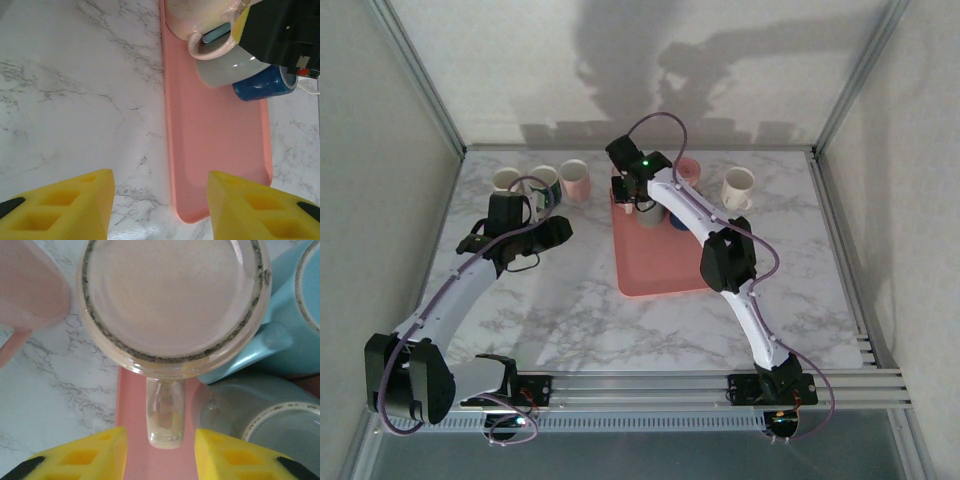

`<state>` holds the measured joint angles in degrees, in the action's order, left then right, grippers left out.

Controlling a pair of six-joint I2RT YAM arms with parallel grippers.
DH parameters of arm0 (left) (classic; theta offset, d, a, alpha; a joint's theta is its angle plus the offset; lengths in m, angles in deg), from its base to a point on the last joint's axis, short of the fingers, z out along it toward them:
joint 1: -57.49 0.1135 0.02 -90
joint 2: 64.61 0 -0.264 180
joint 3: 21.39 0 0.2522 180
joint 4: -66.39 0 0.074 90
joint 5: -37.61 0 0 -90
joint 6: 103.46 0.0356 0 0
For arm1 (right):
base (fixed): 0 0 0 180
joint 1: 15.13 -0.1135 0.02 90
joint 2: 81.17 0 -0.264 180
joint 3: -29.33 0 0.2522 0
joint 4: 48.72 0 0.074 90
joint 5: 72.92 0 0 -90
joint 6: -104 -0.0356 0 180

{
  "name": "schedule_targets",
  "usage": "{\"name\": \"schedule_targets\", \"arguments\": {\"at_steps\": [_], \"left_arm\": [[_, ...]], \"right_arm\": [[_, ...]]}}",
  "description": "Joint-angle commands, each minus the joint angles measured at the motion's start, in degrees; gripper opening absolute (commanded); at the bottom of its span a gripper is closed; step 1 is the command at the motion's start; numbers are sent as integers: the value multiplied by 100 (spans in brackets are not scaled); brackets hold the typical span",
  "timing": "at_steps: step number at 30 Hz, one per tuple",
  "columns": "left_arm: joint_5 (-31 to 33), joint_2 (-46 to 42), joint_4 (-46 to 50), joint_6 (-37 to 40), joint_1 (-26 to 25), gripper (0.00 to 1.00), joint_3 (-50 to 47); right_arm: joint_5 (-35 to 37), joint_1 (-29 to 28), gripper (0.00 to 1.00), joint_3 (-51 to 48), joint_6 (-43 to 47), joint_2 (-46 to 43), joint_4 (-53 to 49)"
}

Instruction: Turn the mug right side up

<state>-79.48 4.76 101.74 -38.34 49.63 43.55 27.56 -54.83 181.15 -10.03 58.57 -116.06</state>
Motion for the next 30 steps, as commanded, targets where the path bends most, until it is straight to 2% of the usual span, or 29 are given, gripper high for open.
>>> {"name": "schedule_targets", "arguments": {"at_steps": [1, 8, 20, 25, 30], "left_arm": [[-152, -37, -107, -79, -38, 52, -29], [-130, -54, -25, -120, -39, 52, -26], [-86, 15, -75, -216, -37, 52, 6], [-50, -16, -135, -339, -40, 52, -55], [121, -230, -69, -414, -37, 52, -57]], "right_arm": [[134, -53, 38, 211, -40, 201, -112], [256, -73, 34, 237, -48, 327, 6], [328, -73, 35, 483, 166, 676, -8], [419, -81, 26, 725, 278, 769, -14], [383, -140, 24, 587, 288, 589, 20]]}}
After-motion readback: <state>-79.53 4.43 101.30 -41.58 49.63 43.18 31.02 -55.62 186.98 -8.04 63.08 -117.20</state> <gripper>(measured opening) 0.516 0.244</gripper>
